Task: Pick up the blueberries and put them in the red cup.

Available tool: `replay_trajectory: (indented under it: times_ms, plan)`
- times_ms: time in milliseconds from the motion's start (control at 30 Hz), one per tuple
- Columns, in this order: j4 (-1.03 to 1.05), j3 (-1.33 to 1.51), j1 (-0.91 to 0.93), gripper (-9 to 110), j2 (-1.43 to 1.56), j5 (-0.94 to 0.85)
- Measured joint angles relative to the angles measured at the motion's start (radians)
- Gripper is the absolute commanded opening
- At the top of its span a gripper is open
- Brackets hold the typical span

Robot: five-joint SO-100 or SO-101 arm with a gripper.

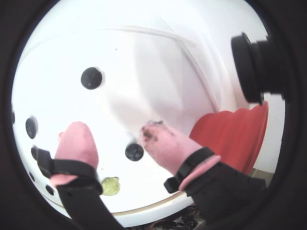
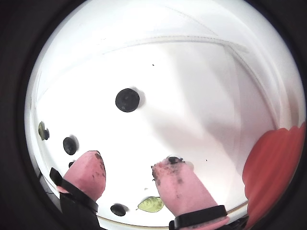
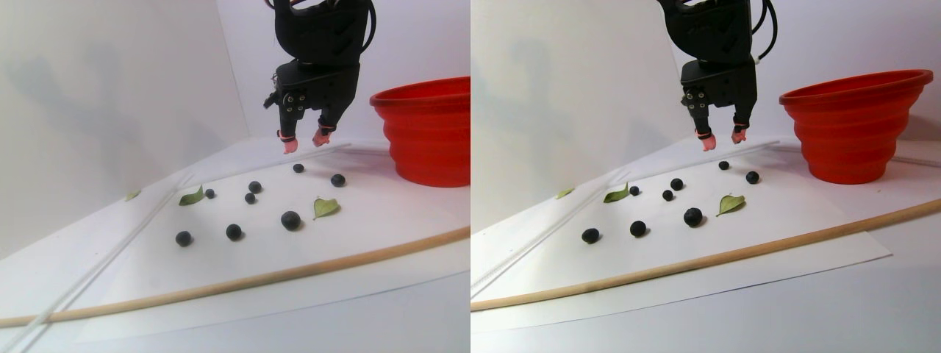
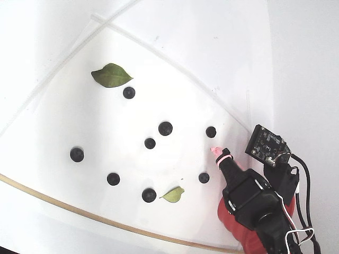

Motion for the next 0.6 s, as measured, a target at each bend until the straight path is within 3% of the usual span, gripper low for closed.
replay_trajectory:
  times_ms: [600]
  plan:
    - [-0.106, -0.094, -0.009, 21, -0.153, 0.009]
